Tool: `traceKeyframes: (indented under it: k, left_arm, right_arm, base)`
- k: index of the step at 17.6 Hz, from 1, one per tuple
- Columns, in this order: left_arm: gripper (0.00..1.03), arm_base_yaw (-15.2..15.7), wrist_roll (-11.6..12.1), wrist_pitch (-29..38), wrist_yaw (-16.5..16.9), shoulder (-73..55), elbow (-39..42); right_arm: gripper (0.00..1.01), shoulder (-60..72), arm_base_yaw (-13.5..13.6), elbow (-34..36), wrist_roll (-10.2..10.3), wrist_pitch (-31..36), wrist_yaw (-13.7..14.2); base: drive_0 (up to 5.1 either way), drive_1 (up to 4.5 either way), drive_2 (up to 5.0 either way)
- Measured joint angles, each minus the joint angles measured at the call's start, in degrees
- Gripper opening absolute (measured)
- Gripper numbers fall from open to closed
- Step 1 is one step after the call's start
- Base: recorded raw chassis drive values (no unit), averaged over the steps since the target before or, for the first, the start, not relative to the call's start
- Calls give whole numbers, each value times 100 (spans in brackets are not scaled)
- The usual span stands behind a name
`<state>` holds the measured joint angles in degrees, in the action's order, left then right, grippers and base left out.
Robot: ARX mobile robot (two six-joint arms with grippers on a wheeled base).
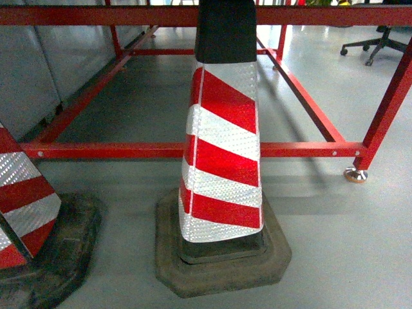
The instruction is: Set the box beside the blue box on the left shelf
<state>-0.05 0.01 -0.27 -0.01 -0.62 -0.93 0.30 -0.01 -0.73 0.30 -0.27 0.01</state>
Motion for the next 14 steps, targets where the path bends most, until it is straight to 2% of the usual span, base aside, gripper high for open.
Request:
traceKeyframes:
  k: [14]
  left_arm:
    - [98, 0, -2, -22, 0, 0, 0]
  right_arm:
    - [98, 0, 0, 0, 0, -17, 0]
  base:
    - [0, 0, 0]
